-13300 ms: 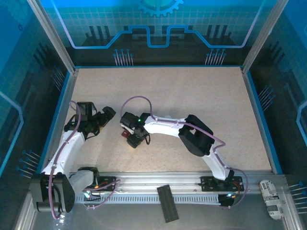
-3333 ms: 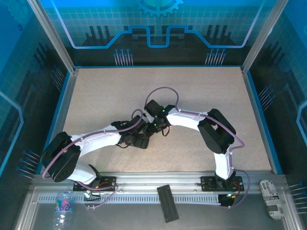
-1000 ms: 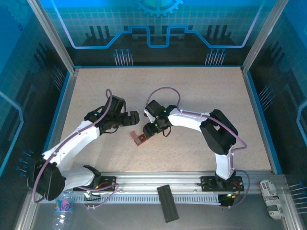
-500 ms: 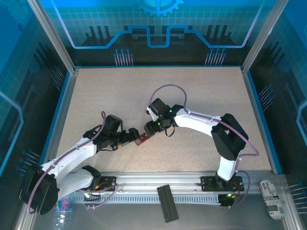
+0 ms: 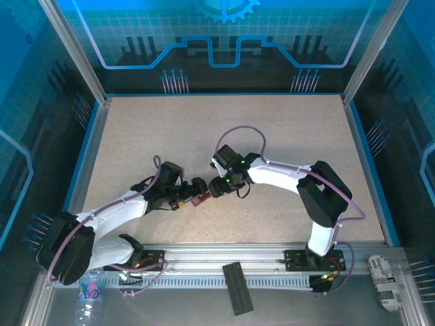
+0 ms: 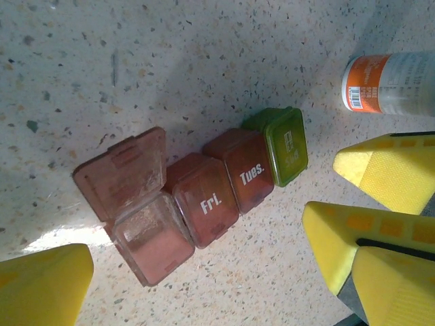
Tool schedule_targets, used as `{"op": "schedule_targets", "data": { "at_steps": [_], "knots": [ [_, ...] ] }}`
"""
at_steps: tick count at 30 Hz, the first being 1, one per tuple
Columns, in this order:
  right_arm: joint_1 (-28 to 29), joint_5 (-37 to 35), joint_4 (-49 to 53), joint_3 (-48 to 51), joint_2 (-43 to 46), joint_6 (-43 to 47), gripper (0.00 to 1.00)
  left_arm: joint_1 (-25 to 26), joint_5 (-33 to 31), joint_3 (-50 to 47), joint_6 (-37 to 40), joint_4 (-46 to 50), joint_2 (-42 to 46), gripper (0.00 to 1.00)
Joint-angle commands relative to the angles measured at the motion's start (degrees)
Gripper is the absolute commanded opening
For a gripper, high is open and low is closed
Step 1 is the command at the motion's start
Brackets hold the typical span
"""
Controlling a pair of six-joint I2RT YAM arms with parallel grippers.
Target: Sort the pills into containers
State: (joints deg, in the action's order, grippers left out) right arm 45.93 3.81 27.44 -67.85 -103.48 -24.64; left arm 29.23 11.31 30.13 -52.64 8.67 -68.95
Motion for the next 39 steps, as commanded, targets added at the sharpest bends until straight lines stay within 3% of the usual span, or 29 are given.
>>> {"op": "schedule_targets", "data": {
  "at_steps": [1,12,20,32,39],
  "knots": [
    [-0.8,1.6,-1.8,0.6,-0.7,-1.4,0.59,0.4,1.1,-0.7,-1.1,-3.1,-1.2,0.99],
    [-0.8,3.4,-4.2,-0.1,-3.6,-3.0,0.51,-0.3,2.2,-0.7,-2.1,-8.9,-5.0,0.99],
    [-1.6,3.6,-5.8,-0.8,-5.2,-4.4,0.48,-3.7,5.1,0.1,-3.4,-15.9,-8.8,0.99],
    [-4.1,4.8,-7.4,-3.5,-7.0,-6.3,0.49,-8.4,9.1,7.8,0.9,-16.1,-16.6,0.99],
    [-4.5,5.5,-6.7,-4.5,-5.4,-5.6,0.57,-11.2,9.7,11.2,4.0,-12.8,-17.1,0.99]
  ]
}}
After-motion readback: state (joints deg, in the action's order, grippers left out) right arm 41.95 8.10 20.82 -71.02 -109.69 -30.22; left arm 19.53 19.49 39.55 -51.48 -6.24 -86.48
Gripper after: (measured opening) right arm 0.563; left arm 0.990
